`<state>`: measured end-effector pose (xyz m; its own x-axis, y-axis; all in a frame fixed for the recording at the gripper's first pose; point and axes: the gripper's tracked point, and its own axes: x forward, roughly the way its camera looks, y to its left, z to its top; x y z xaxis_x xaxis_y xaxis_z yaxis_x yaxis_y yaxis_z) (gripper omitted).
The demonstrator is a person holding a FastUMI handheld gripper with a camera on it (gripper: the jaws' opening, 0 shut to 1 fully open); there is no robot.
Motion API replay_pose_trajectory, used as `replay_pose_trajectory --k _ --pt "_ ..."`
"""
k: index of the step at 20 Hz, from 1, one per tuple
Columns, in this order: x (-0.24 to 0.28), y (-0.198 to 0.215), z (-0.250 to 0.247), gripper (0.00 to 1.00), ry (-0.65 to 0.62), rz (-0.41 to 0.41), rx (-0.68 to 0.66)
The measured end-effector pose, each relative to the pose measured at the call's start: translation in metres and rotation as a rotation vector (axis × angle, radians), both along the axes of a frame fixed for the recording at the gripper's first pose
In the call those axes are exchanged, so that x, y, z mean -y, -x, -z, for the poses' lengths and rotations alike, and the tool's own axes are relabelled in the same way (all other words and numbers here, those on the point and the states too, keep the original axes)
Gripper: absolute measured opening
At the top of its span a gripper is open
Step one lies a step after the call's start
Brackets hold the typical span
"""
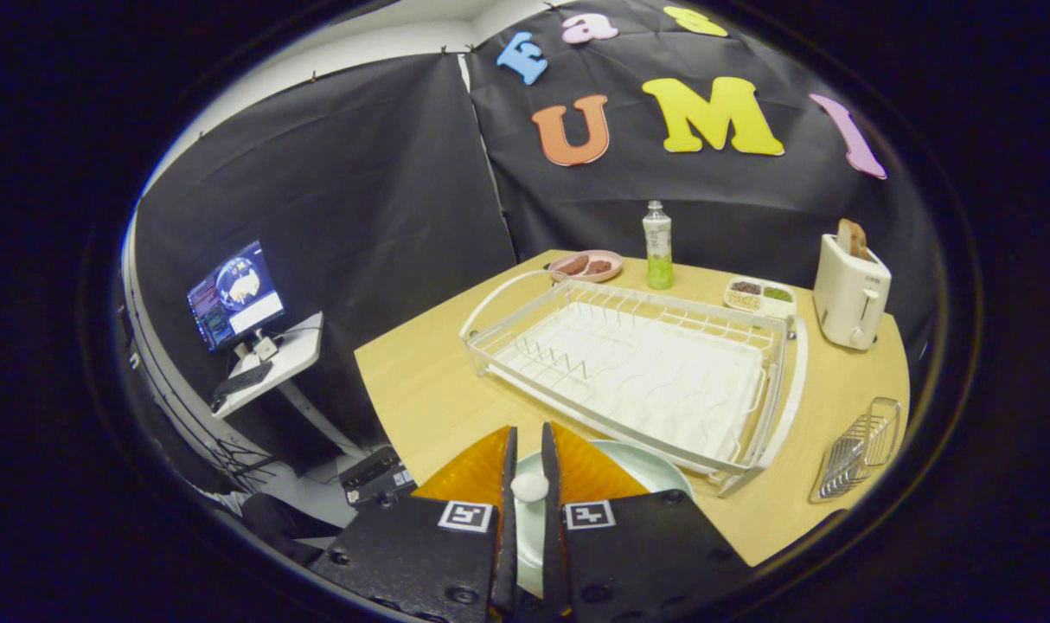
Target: Take the plate from the dish rack, then take the spoon from the basket and place it into the plate.
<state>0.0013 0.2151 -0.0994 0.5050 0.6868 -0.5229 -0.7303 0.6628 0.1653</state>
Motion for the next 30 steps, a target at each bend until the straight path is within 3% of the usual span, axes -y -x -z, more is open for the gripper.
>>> replay_pose_trajectory --k 6,8,9,13,16,21,24,30 --pt "-0.007 -0.002 0.007 0.26 -0.004 -0.015 -0.011" --pt "-0.003 -0.007 0.006 0.40 0.002 0.003 0.001" --pt "-0.001 -0.009 0.005 0.54 0.008 0.013 0.015" --pt "0.008 -0.013 -0.002 0.77 -0.004 0.061 0.056" --pt "0.023 -0.020 -0.016 0.80 -0.022 0.126 0.111" --pt "0.061 -0.026 -0.056 0.86 -0.043 0.313 0.300" --pt "0.095 -0.028 -0.083 1.00 -0.050 0.484 0.454" --pt "0.137 0.001 -0.103 1.00 -0.123 0.714 0.568"
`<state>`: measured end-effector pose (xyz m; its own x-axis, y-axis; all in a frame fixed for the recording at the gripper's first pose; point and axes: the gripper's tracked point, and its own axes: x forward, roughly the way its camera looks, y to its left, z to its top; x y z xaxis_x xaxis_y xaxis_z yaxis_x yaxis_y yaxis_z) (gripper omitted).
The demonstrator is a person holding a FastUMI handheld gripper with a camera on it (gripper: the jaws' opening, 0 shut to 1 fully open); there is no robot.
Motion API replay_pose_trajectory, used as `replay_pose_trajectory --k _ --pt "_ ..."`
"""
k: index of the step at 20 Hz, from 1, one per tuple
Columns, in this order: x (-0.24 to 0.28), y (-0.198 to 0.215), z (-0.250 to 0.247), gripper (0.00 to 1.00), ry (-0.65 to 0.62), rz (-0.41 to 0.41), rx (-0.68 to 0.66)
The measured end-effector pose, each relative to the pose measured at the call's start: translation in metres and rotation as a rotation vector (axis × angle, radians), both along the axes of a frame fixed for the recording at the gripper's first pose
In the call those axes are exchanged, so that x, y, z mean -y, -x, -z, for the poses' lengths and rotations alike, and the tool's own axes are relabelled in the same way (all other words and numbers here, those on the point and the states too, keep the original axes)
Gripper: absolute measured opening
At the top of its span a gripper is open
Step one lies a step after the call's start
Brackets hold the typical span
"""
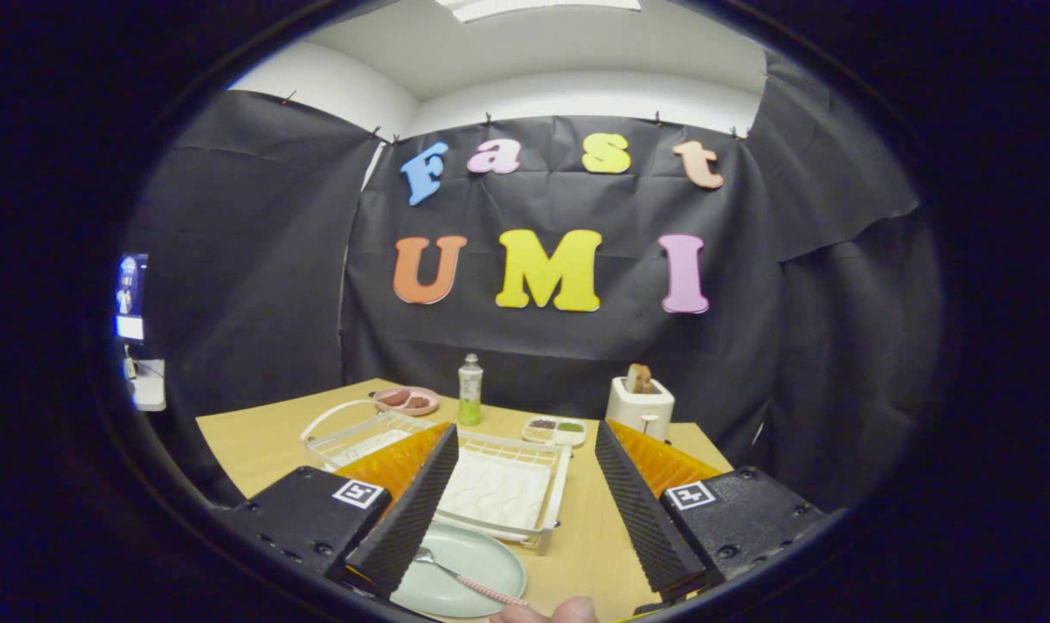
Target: Take the plate from the dish rack, then take the spoon from the basket and place it into the plate.
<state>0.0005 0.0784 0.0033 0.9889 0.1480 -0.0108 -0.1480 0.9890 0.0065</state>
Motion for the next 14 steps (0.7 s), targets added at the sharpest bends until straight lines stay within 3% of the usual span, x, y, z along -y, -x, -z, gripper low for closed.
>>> replay_pose_trajectory --k 7,14 --pt "0.014 0.024 0.018 1.00 -0.049 0.135 0.039" --pt "-0.004 0.036 0.024 1.00 -0.068 0.171 0.057"
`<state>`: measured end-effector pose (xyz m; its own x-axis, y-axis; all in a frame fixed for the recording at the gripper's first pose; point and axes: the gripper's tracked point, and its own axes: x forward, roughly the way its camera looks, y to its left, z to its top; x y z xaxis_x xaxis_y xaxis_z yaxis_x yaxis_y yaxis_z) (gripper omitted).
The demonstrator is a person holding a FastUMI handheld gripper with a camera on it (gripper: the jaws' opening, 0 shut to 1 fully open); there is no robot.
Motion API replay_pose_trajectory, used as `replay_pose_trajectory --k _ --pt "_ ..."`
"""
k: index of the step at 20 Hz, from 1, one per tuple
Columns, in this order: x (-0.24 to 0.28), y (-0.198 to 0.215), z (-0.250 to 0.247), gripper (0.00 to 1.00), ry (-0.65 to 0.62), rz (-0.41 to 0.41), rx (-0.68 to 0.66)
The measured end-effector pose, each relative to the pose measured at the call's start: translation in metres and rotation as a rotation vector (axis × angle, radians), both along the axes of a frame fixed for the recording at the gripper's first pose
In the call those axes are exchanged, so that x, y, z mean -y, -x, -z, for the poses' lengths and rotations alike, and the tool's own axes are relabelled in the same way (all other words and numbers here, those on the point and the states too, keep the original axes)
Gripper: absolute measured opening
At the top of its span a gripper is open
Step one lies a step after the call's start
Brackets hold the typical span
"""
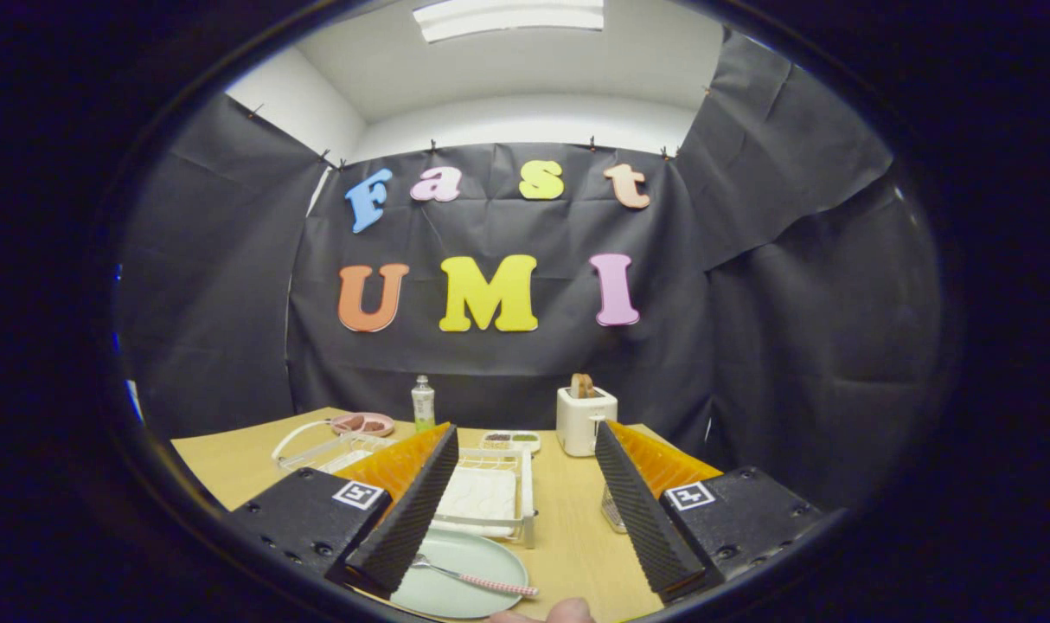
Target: Take the plate from the dish rack, then take the spoon from the basket and place it into the plate.
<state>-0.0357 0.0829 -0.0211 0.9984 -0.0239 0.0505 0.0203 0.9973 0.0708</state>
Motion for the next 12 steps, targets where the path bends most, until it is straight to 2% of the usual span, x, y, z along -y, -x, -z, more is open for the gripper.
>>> replay_pose_trajectory --k 12 --pt "-0.030 -0.007 -0.006 1.00 0.016 0.004 0.011"
